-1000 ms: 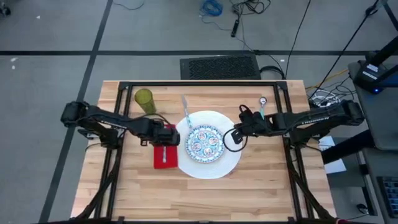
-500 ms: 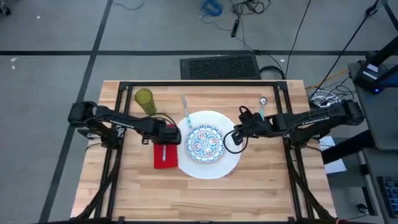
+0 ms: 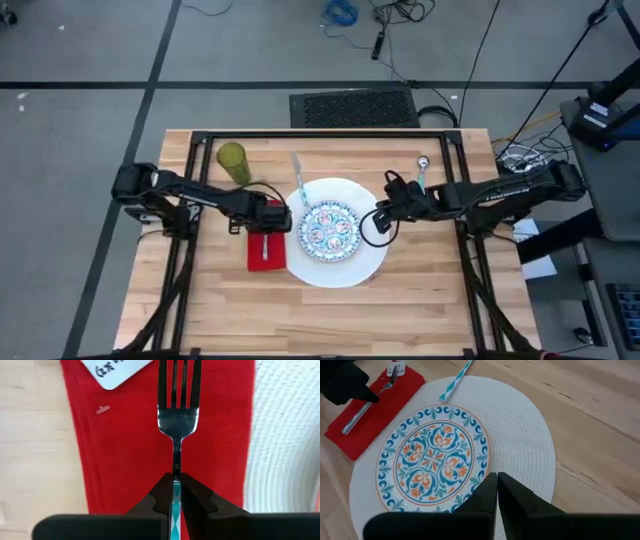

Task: Set table place
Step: Put the white fork on top of the red table napkin on the white tablemat, then put the white table knife to the right of the blue patterned plate on the white tablemat

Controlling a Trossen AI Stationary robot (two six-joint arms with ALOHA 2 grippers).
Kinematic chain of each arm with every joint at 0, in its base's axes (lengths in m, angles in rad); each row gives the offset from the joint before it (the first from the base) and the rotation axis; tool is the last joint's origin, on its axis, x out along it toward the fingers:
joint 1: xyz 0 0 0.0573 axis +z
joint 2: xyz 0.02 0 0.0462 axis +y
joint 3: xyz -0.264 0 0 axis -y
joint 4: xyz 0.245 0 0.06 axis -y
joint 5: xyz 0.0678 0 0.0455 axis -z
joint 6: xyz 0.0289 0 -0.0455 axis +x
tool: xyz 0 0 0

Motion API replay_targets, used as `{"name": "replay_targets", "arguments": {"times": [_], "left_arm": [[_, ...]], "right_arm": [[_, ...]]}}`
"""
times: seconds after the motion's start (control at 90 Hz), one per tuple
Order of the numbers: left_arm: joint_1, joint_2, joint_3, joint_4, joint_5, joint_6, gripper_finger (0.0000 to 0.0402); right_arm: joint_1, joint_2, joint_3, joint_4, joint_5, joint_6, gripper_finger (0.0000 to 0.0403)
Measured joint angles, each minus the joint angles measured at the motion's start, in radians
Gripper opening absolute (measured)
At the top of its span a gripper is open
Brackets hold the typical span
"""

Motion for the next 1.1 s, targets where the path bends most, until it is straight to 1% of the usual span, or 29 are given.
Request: {"name": "replay_targets", "arguments": {"times": [0.122,0.311,0.4,0.478,0.578,0.722,0.822,0.944,1.1], "left_arm": [[0.000,0.000,0.000,-0.017,0.008,0.011,0.0027],[0.000,0.000,0.000,-0.016,0.007,0.022,0.0070],[0.000,0.000,0.000,-0.016,-0.008,0.023,0.0086],[0.000,-0.004,0.003,-0.019,-0.025,0.023,0.0092],[0.000,-0.029,0.032,-0.050,-0.072,-0.004,0.0093],[0.002,-0.114,0.099,-0.125,-0.200,-0.017,0.0093],[0.006,-0.191,0.147,-0.147,-0.309,0.072,0.0093],[0.020,-0.273,0.212,-0.144,-0.407,0.208,0.0093],[0.062,-0.336,0.281,-0.104,-0.479,0.502,0.0093]], "right_arm": [[0.000,0.000,0.000,0.000,0.000,0.000,0.0000],[0.000,0.000,0.000,0.000,0.001,-0.007,0.0000],[0.000,0.000,0.000,0.000,0.001,-0.007,0.0000],[0.000,0.000,0.000,0.000,0.001,-0.004,0.0000],[0.000,0.000,0.000,0.000,0.000,-0.003,0.0000],[0.000,0.000,0.000,0.000,-0.002,-0.003,0.0000],[0.000,0.000,0.000,0.001,-0.003,-0.002,0.0000],[0.000,0.000,0.000,0.002,-0.003,0.000,0.0000],[-0.004,0.000,0.000,0.003,-0.002,-0.005,0.0000]]}}
